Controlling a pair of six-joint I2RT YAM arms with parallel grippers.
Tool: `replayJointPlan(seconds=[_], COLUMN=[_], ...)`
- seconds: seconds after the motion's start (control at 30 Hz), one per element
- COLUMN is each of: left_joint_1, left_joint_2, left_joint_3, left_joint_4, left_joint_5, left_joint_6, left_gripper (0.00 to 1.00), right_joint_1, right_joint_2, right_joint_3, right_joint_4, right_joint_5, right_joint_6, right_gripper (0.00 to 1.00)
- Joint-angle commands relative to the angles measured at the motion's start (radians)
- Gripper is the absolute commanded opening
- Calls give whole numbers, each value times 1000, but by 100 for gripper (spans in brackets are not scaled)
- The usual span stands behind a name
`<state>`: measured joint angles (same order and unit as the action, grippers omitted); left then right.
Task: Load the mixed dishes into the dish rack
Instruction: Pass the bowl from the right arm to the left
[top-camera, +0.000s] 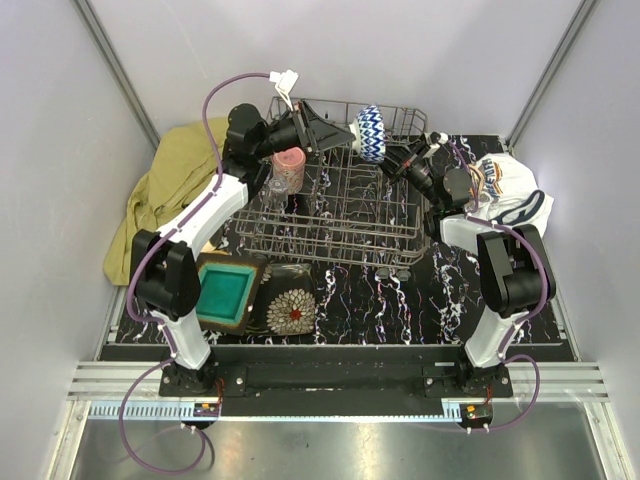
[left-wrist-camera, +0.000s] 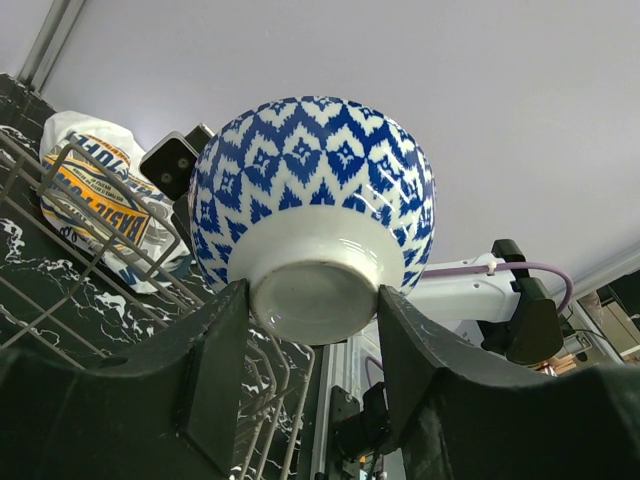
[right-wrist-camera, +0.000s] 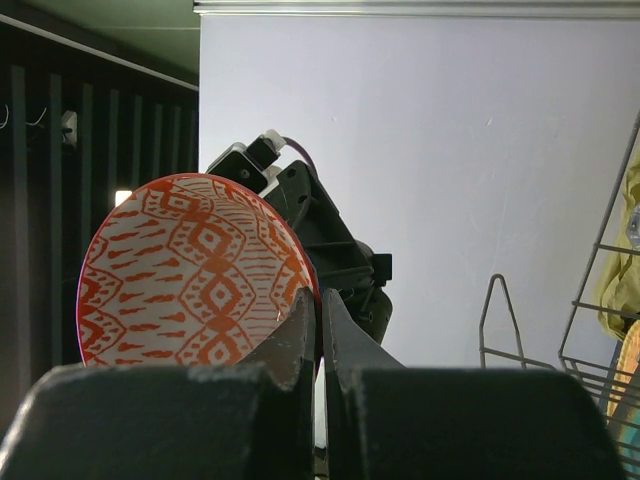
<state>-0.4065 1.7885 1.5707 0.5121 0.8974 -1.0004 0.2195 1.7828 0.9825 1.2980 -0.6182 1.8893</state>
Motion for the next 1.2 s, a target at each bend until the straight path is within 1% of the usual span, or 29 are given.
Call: replayJointPlan(seconds=[0.0,0.07,0.1,0.3,0.33,0.7,0.73,0.93,1.0,1.17], left_joint_1=[-40,-40,-40,-40,-40,-40,-40,-38,-40,-40], left_joint_2=[18,23,25,25,25,20,18,12,12,12], left_joint_3=[-14,-12,-12,-12,-11,15,17,12,5,5], left_joint_4=[54,60,62,74,72,95,94,104,121,143], left_joint_5=[64,66,64,66,64,67,67,66,64,64], left_joint_6=[-9,-12,-17,-21,-21,-46,-46,-52,-64,-86], left_gripper=[31,27,23,8,0,0,0,0,0,0], right_joint_1=[31,30,30,30,30,29,29,27,27,27], right_joint_2=[6,7,10,9,9,9,9,12,10,6], right_joint_3=[16,15,15,10,8,15,15,12,13,12], right_joint_4=[109,109,113,119,118,139,141,159,161,165], right_joint_5=[-37,-37,-35,-37,-37,-43,-43,-35,-35,-32], right_joint_6=[16,17,16,21,22,31,33,42,45,50], right_gripper=[0,0,0,0,0,1,5,21,29,31])
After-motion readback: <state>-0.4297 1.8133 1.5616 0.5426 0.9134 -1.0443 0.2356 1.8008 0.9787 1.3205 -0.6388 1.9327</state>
